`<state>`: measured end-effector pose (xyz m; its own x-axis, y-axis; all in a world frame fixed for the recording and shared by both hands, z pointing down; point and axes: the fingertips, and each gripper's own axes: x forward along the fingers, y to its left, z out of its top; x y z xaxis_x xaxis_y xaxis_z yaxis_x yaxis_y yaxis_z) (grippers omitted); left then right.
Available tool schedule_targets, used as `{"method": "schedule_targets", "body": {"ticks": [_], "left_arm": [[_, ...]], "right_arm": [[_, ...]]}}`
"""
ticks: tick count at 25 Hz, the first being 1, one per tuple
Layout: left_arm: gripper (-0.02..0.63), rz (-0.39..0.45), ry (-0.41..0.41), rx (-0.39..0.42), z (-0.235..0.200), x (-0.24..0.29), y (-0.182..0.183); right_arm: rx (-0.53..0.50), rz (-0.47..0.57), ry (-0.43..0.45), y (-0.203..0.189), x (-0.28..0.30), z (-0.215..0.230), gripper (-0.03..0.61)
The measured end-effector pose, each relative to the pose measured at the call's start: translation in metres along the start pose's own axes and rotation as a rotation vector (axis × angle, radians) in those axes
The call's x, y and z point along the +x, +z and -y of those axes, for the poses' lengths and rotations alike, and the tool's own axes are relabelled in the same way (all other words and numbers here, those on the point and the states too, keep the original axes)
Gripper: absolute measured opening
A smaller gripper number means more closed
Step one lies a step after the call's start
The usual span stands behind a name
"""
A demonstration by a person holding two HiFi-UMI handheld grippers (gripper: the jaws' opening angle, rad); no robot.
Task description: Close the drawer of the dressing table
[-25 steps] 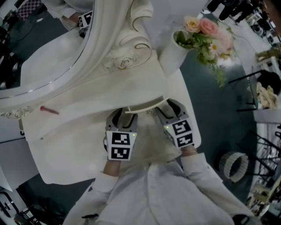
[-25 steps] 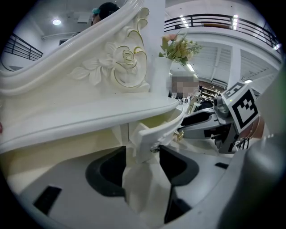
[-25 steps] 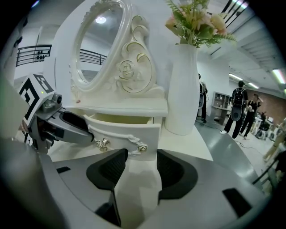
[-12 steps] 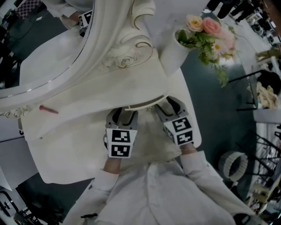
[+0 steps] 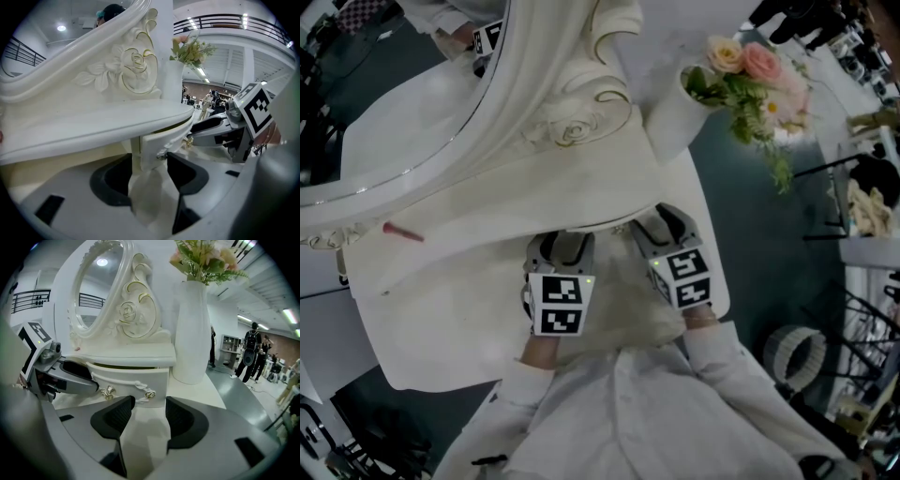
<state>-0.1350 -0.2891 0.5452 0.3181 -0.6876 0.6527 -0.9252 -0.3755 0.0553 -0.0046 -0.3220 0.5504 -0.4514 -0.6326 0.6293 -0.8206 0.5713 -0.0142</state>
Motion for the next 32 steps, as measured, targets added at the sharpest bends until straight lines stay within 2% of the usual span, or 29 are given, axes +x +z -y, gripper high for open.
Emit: {"method": "schedule_targets", "body": {"ticks": [21,32], "left_arm": [[0.222,0.03,0.043,-0.039,-0.013,0.005,0.008],[0.222,0.037,0.04,-0.058,-0.014,0.008,0.009]], "right_arm": [[0.013,0.023,-0.041,0.012,0.008,0.0,0.209],[0.014,0.028,-0.069,0.011,0.011,0.006,0.209]]}}
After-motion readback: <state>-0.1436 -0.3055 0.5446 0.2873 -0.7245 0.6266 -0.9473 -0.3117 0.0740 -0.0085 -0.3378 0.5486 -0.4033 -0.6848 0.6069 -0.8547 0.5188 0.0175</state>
